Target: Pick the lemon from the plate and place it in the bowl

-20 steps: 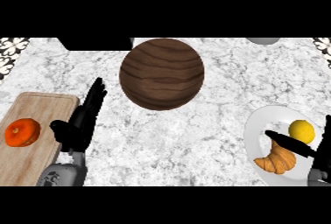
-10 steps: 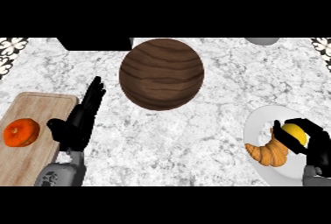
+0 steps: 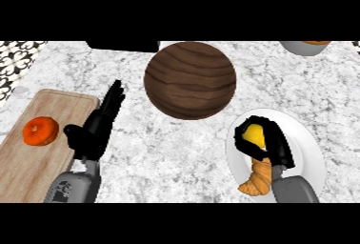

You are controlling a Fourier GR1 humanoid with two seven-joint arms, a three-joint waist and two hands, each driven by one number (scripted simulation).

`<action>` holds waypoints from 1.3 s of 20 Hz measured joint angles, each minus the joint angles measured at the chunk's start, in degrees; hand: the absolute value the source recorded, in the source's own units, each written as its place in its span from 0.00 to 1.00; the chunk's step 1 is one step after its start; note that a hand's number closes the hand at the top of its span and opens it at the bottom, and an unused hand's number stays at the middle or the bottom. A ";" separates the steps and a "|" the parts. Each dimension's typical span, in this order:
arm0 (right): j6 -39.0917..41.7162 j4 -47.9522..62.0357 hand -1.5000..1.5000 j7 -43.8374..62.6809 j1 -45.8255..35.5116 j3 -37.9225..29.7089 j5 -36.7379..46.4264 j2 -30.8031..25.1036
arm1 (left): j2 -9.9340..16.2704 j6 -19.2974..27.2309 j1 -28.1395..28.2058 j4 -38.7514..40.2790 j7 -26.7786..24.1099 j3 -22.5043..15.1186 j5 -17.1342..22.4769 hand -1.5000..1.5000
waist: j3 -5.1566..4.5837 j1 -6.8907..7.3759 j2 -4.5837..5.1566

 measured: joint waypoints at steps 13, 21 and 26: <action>2.46 -21.58 1.00 1.89 -13.25 38.82 -5.48 4.84 | 0.27 0.72 -0.67 2.15 -0.63 1.63 -0.08 0.50 | 0.41 -2.98 -0.28; -0.05 -31.64 1.00 26.56 -30.80 39.90 -2.26 5.02 | 0.02 1.01 2.11 0.56 -1.50 1.29 -0.54 0.50 | 0.40 -3.98 -0.25; -2.24 -29.00 1.00 36.46 -43.74 35.61 -4.69 5.04 | 0.26 0.52 2.38 -0.23 -0.97 1.43 -0.30 0.50 | 0.39 -3.92 -0.15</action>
